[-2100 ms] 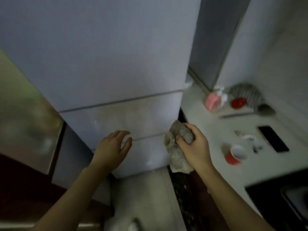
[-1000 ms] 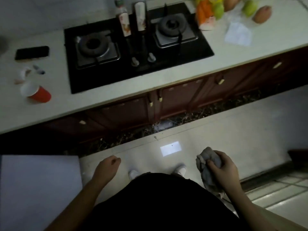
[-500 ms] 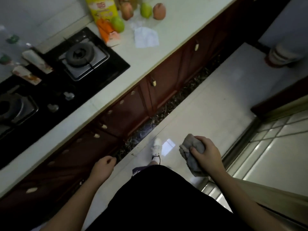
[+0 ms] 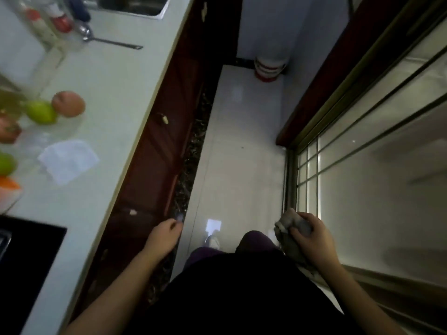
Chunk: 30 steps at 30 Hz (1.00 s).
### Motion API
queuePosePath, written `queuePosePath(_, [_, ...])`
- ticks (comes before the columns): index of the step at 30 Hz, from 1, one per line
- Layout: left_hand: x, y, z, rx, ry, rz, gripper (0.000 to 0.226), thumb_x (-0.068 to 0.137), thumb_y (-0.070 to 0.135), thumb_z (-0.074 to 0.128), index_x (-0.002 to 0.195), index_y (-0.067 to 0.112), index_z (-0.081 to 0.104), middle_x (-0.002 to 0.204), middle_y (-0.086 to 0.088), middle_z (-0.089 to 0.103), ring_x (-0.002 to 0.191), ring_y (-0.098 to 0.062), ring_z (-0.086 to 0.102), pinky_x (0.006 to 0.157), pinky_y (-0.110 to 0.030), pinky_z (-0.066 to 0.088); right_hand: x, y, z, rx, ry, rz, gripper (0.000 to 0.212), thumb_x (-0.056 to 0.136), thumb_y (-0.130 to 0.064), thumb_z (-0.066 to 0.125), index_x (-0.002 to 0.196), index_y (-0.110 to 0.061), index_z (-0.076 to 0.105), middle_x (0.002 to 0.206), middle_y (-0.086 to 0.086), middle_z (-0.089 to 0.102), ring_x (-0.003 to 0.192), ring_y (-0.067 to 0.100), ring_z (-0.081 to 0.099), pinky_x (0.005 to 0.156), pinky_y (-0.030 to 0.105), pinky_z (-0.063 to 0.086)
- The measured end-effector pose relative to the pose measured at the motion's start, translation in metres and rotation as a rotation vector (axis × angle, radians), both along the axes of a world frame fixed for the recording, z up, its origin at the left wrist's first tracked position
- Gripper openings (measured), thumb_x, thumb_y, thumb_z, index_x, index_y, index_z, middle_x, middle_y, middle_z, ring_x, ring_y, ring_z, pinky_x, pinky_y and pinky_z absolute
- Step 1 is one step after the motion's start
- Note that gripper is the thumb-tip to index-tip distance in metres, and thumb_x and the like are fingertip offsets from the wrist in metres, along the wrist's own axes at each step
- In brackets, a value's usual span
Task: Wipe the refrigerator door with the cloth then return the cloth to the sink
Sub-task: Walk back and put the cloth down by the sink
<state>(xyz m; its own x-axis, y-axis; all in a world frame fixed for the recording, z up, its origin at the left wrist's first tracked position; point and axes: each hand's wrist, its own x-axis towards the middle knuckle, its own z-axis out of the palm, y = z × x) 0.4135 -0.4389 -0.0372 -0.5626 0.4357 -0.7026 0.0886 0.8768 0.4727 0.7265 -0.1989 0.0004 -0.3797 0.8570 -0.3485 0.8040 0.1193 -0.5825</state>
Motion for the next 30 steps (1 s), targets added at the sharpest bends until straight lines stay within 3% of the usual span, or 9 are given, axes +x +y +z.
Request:
queuePosePath(5, [-0.063,0.114,0.020,0.077,0.032,-0.116,0.030,0.100,0.038,0.049,0.098,0.016,0.070,0.096,-0.003,0.071,0.092,-0.022,0.067,0.090,-0.039,0.053,-0.020,0.047,-0.011,-0.042,-0.006,-0.111,0.045,0.085,-0.022,0.080,0.128,-0.019,0.065,0.114,0.003,0.068,0.099,0.019,0.061,0.084,0.032,0.044])
queuePosePath(10, [-0.111,0.170,0.003,0.042,0.021,-0.077,0.026,0.101,0.036,0.050,0.100,0.021,0.070,0.100,-0.002,0.072,0.093,-0.023,0.069,0.092,-0.041,0.054,-0.071,0.117,-0.025,-0.091,-0.006,-0.138,0.046,0.087,-0.023,0.079,0.130,-0.019,0.064,0.118,0.005,0.068,0.097,0.017,0.059,0.085,0.032,0.044])
queuePosePath(17, [-0.150,0.208,-0.012,-0.073,0.018,0.068,0.030,0.100,0.029,0.053,0.084,0.008,0.068,0.085,-0.010,0.071,0.087,-0.029,0.068,0.083,-0.042,0.052,-0.181,0.244,-0.021,-0.118,0.043,0.063,0.042,0.087,-0.025,0.077,0.127,-0.023,0.064,0.109,-0.002,0.062,0.095,0.019,0.060,0.084,0.031,0.043])
queuePosePath(27, [-0.227,0.290,-0.041,-0.126,-0.035,0.190,0.041,0.098,0.033,0.055,0.084,-0.005,0.065,0.084,-0.025,0.068,0.085,-0.039,0.068,0.080,-0.051,0.053,-0.299,0.387,-0.009,-0.110,0.114,0.168,0.041,0.086,-0.019,0.078,0.125,-0.023,0.065,0.105,-0.007,0.061,0.096,0.015,0.059,0.087,0.032,0.045])
queuePosePath(30, [-0.265,0.352,-0.042,-0.104,-0.054,0.185,0.037,0.100,0.025,0.055,0.072,0.002,0.062,0.075,-0.020,0.066,0.074,-0.031,0.063,0.069,-0.040,0.046,-0.322,0.430,-0.016,-0.107,0.075,0.119,0.043,0.085,-0.016,0.079,0.126,-0.021,0.066,0.109,-0.003,0.063,0.095,0.017,0.060,0.085,0.029,0.041])
